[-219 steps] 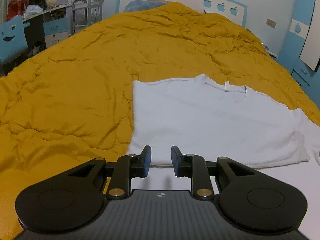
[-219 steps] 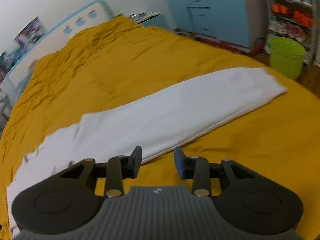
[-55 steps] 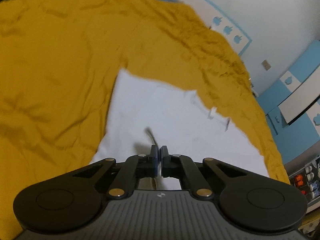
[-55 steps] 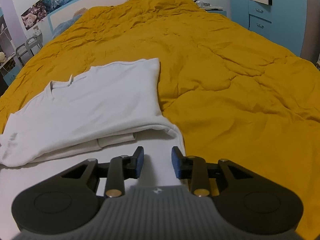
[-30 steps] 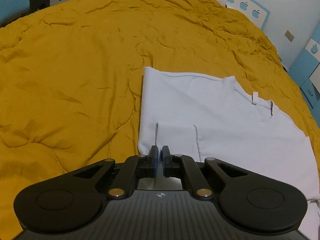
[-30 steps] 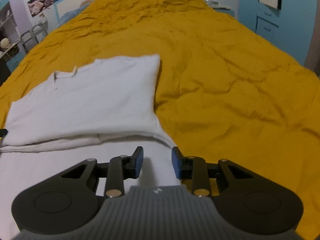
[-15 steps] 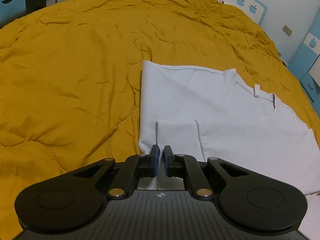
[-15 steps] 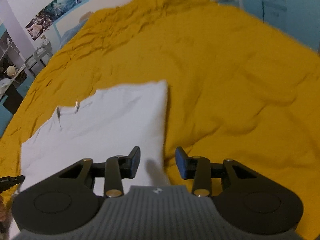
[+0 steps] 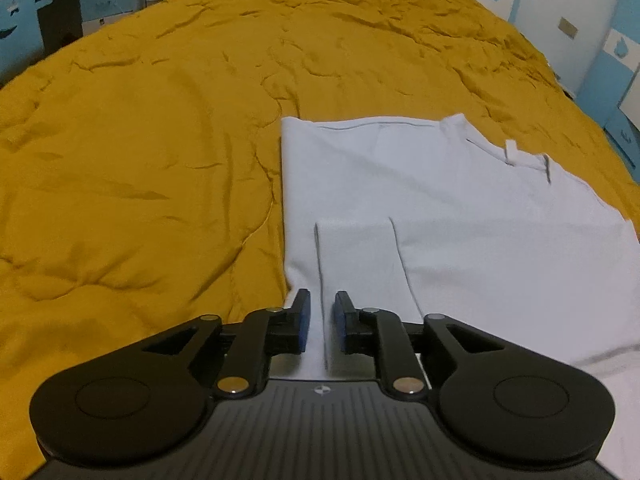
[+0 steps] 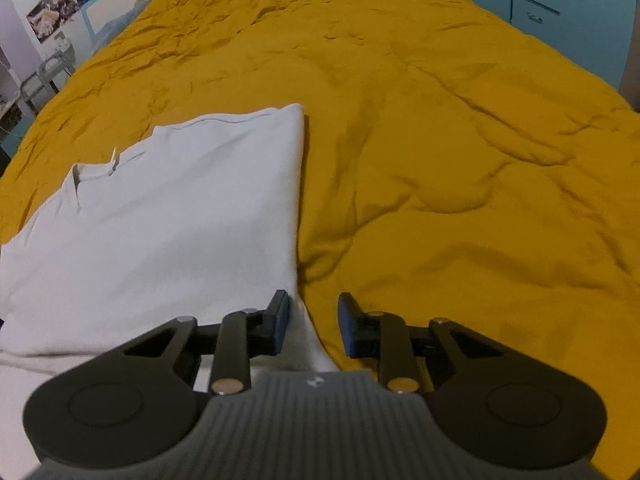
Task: Fold small clothes
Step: 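Open the left gripper and withdraw both tools from the sweatshirt, then grasp the hem of the folded white sweatshirt with both grippers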
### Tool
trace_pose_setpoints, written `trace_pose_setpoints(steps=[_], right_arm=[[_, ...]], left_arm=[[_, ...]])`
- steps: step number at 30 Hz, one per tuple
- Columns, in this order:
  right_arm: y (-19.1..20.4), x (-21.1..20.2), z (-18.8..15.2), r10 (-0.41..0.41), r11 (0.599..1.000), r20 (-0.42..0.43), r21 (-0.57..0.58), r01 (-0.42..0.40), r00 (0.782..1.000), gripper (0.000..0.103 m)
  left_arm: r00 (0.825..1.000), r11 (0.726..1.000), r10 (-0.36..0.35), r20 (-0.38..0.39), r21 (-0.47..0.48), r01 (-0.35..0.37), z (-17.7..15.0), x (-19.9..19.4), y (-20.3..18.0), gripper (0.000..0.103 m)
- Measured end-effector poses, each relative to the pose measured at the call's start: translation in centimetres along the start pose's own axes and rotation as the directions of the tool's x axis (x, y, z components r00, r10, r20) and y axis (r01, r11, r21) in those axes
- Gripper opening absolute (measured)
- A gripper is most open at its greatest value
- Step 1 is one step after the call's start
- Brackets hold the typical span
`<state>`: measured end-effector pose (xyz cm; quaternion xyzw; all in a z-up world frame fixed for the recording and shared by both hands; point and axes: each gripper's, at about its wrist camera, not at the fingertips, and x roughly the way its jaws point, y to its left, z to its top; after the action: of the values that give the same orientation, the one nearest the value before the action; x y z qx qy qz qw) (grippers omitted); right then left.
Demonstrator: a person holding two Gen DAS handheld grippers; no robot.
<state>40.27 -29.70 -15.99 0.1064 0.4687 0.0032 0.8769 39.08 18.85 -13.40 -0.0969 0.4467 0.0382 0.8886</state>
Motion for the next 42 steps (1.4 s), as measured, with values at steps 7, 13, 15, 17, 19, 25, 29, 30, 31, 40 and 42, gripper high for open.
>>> trace_pose_setpoints(steps=[7,13,15,17,19,25,29,30,31,40,42], right_arm=[[2.2,-7.3,-2.1,0.019,0.987,0.041,-0.163,-0.012,0.999,0.031],[3.9,-14.1,-5.2,0.104,0.950,0.074,-0.304,-0.077,0.992,0.041],[4.3,-16.2,-6.5,0.123,0.931,0.080,-0.353,-0.087,0.989,0.046],[4.6,-18.0,-7.9,0.144,0.911,0.080,-0.399,-0.101,0.986,0.048],[4.9,-19.4,-9.4,0.155,0.892,0.080,-0.440,-0.104,0.985,0.050],[5.0,-22.2,-14.3,0.166,0.848,0.080,-0.520,-0.101,0.983,0.050],[4.8,-23.4,-17.4,0.153,0.797,0.044,-0.597,-0.097,0.987,0.050],[4.8,-23.7,-18.2,0.147,0.778,0.034,-0.621,-0.094,0.989,0.050],[4.7,-23.8,-18.8,0.140,0.764,0.026,-0.639,-0.092,0.990,0.050],[4.2,-25.2,-24.4,0.081,0.633,-0.055,-0.768,-0.094,0.995,0.058],[4.3,-25.3,-25.4,0.078,0.598,-0.066,-0.795,-0.100,0.995,0.059]], left_arm=[[1.000,0.993,-0.013,-0.011,0.115,0.014,-2.1,-4.6,-1.2,0.037],[0.994,0.954,-0.113,0.015,0.281,0.104,-5.0,-10.5,-3.8,0.046],[0.990,0.936,-0.137,0.030,0.330,0.120,-6.2,-12.4,-4.5,0.050],[0.986,0.914,-0.163,0.031,0.380,0.140,-7.7,-14.1,-5.1,0.051],[0.983,0.890,-0.185,0.018,0.428,0.160,-9.2,-15.4,-5.6,0.052],[0.976,0.813,-0.215,-0.044,0.546,0.204,-14.0,-18.1,-6.3,0.058],[0.963,0.747,-0.246,-0.107,0.612,0.259,-17.0,-19.4,-6.0,0.064],[0.963,0.735,-0.241,-0.116,0.627,0.260,-17.6,-19.6,-5.9,0.065],[0.964,0.723,-0.236,-0.125,0.641,0.260,-18.2,-19.9,-5.8,0.066],[0.959,0.601,-0.198,-0.203,0.748,0.283,-22.6,-21.2,-4.9,0.080],[0.963,0.583,-0.170,-0.208,0.767,0.268,-23.4,-21.2,-5.0,0.082]])
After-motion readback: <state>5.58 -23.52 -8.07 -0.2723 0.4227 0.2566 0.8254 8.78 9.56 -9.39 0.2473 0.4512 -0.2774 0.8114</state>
